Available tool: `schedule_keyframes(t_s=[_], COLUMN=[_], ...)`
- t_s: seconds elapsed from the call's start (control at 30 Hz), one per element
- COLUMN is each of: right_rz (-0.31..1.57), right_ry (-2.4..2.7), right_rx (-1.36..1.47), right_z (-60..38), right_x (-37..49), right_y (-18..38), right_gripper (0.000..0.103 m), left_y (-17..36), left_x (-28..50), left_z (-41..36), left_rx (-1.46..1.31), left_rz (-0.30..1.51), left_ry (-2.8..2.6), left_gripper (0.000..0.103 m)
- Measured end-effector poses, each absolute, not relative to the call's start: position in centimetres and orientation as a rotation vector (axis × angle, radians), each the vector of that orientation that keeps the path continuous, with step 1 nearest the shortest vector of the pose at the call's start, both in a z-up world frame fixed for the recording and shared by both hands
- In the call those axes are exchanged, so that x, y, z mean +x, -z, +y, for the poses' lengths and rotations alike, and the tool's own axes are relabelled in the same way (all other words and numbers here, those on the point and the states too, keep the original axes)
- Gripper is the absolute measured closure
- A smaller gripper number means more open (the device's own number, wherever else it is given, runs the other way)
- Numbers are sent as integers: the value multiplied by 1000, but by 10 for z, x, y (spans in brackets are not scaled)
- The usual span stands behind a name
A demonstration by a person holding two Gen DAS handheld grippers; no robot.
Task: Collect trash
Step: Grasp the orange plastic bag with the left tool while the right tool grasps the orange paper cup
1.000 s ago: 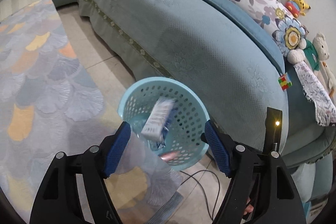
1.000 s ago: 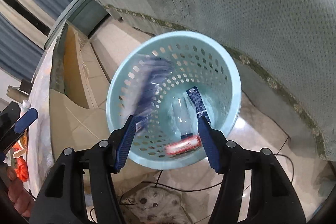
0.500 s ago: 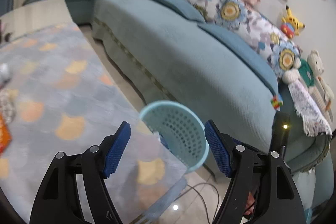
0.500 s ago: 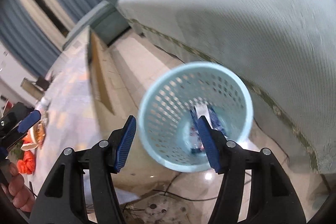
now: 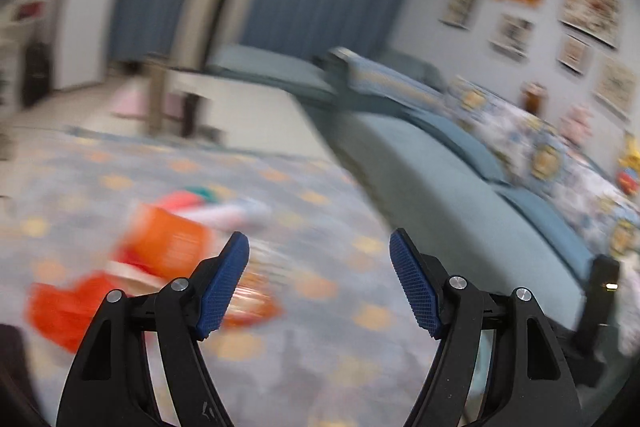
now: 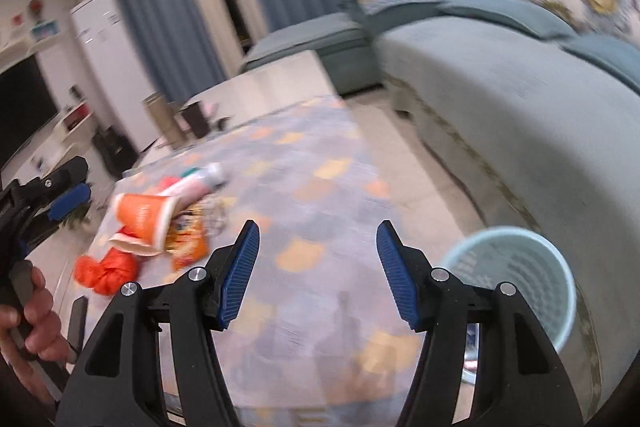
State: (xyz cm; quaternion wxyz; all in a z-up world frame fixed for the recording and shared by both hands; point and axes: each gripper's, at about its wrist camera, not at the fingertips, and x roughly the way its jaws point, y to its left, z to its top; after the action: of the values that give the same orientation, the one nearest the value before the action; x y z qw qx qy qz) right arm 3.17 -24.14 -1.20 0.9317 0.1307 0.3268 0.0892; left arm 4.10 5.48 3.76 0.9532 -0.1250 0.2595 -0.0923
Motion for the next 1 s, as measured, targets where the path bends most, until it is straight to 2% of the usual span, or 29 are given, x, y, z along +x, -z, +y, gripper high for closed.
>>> schedule_keyframes(t_s=[0.1,0.27,0.5,0.63,0.73,0.77,0.87,1.0], right_rz=[683,699,759,801,833,847,871,909], right_ry=[-255,-345,-430,-449,-463,-459,-451,-458], right_rx=[258,223,181,197,222,226,239,267], right_z=[-200,-140,-67,-39,-24,-19,-3,15], right_x=[47,71,111,131,144,148,160,175], right_y=[12,17,28,38,46,50,57,63], right_gripper=[45,45,45,25,21,16,9,8], left_y=[-37,0,56,78,89,91,100,105], left_x=[36,38,43,50,57,57,61,62], left_z=[99,170,206,209,207,206,202,196], left_rx=[-232,-313,-386,-377,-361,-355,-342,-341], left_rz=[492,579,708,748,770,773,781,775], left_ry=[13,-112,-137,-144,-126,-121,-94,-51], left_gripper=[31,31,31,23,24,24,30,48])
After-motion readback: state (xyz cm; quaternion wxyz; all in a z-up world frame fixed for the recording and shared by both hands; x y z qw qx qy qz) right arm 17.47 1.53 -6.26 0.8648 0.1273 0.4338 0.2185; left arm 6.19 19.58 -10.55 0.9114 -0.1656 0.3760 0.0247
